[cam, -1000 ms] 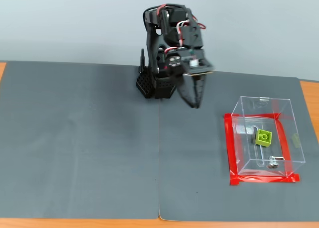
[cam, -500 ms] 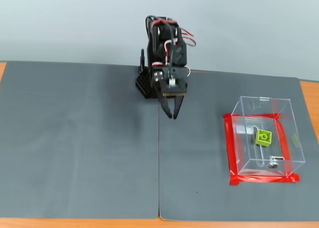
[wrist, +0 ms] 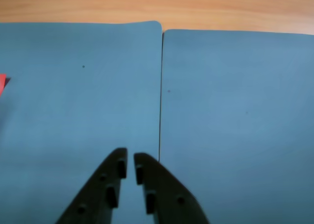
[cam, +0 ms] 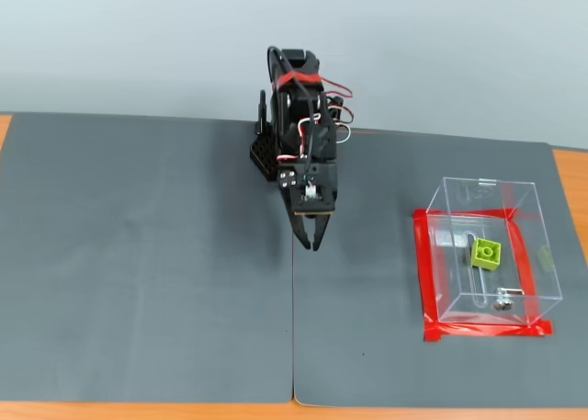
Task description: Pick the green lego block and place it into the transparent box
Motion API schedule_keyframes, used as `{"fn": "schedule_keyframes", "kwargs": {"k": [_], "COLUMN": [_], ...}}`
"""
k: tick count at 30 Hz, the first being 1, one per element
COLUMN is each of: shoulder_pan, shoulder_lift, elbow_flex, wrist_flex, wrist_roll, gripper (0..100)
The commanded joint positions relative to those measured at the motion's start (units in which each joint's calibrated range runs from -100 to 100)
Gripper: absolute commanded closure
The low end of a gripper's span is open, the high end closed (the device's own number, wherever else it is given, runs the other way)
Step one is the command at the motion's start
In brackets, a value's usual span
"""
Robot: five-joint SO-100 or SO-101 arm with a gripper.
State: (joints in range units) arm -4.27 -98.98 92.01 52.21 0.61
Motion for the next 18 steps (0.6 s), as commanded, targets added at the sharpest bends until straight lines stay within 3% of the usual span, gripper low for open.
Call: {"fn": "schedule_keyframes", "kwargs": {"k": [1,9,18], "shoulder_pan": [0.43,0.43,-0.24], "shoulder_lift": [-0.43,-0.43,-0.51], "elbow_flex": [1.48,5.28,5.01], "wrist_flex": [-0.82,-0.13,7.94], "wrist_roll": [-0.12,-0.17,-0.27], "gripper": [98,98,98]}}
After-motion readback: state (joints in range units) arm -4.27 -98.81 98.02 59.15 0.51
